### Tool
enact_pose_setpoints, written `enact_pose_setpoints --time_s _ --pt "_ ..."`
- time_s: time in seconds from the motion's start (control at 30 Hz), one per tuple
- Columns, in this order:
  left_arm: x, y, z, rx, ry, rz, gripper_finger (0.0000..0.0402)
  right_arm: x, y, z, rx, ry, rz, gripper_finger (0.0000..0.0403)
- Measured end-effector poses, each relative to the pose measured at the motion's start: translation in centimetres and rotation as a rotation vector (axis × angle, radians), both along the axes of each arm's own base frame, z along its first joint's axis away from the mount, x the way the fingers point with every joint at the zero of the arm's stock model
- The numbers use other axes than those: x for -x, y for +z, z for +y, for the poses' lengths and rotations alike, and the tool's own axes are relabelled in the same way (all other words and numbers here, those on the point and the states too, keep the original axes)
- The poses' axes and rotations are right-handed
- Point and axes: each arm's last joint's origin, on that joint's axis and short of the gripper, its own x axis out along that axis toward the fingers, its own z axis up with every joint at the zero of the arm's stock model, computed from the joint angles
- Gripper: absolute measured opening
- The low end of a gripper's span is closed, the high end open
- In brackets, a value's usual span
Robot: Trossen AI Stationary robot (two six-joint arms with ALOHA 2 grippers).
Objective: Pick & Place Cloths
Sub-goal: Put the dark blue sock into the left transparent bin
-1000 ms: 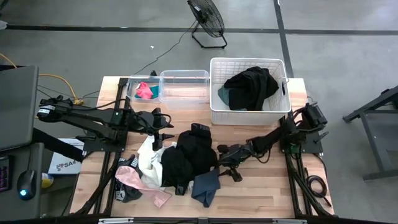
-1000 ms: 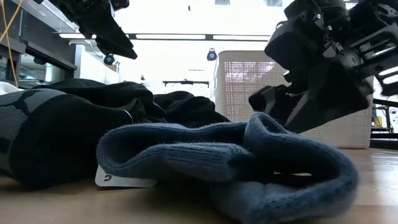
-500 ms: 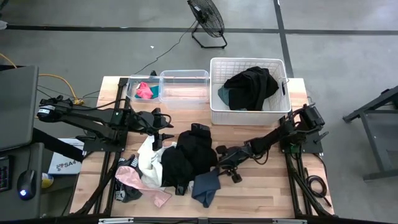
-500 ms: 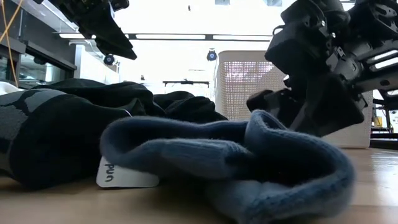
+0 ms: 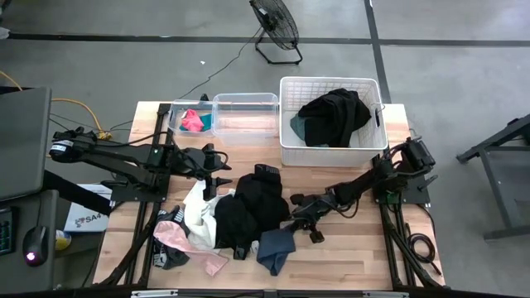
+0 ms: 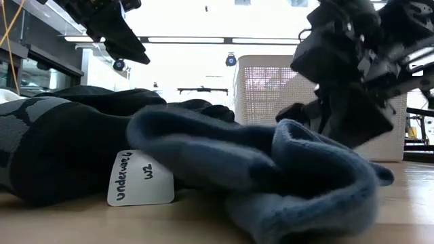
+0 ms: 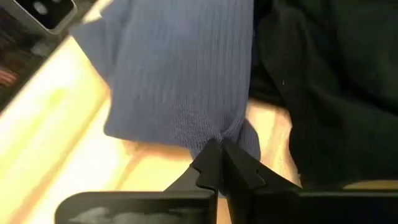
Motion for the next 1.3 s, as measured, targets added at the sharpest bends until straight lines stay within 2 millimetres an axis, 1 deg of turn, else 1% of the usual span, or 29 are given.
enact_pose_setpoints --time_s 0.13,0.23,0.43,0.6,0.73,0.8,0.9,1.0,1.17,1.23,1.3 --pt "0.0 0.1 0.0 0.000 0.000 -0.006 0.0206 0.3 2.1 -0.1 -0.009 0.000 -0.054 0.0004" --pt "-0.1 0.1 0.0 0.001 0.000 -0.015 0.0206 0.5 4.1 -0.5 -0.010 -0.018 -0.117 0.0004" --pt "-0.2 0.4 0.0 0.001 -0.002 -0.046 0.0206 1.2 8.6 -2.6 -0.010 -0.089 -0.269 0.0004" --pt "-0.4 0.7 0.0 -0.045 -0.004 -0.085 0.0206 1.9 12.2 -4.5 -0.008 -0.160 -0.463 0.0004" --pt "-0.6 1.1 0.1 -0.105 -0.006 -0.126 0.0206 2.3 14.3 -5.7 0.018 -0.187 -0.604 0.0004" --pt "-0.8 1.5 0.1 -0.134 -0.017 -0.159 0.0206 2.4 15.0 -6.3 0.034 -0.195 -0.662 0.0004" --pt "-1.0 2.1 0.1 -0.162 -0.007 -0.229 0.0206 1.8 16.6 -7.1 0.074 -0.199 -0.724 0.0004" --pt "-1.2 2.9 0.2 -0.175 0.025 -0.303 0.0207 0.8 18.5 -7.6 0.128 -0.191 -0.777 0.0004" --pt "-1.5 4.0 0.2 -0.217 0.020 -0.416 0.0210 -0.9 21.0 -8.6 0.221 -0.160 -0.788 0.0004" --pt "-1.5 4.5 0.2 -0.217 0.023 -0.466 0.0220 -1.8 21.6 -9.1 0.247 -0.150 -0.774 0.0004" --pt "-1.6 4.9 0.2 -0.214 0.028 -0.510 0.0241 -2.7 22.1 -9.5 0.271 -0.149 -0.764 0.0004"
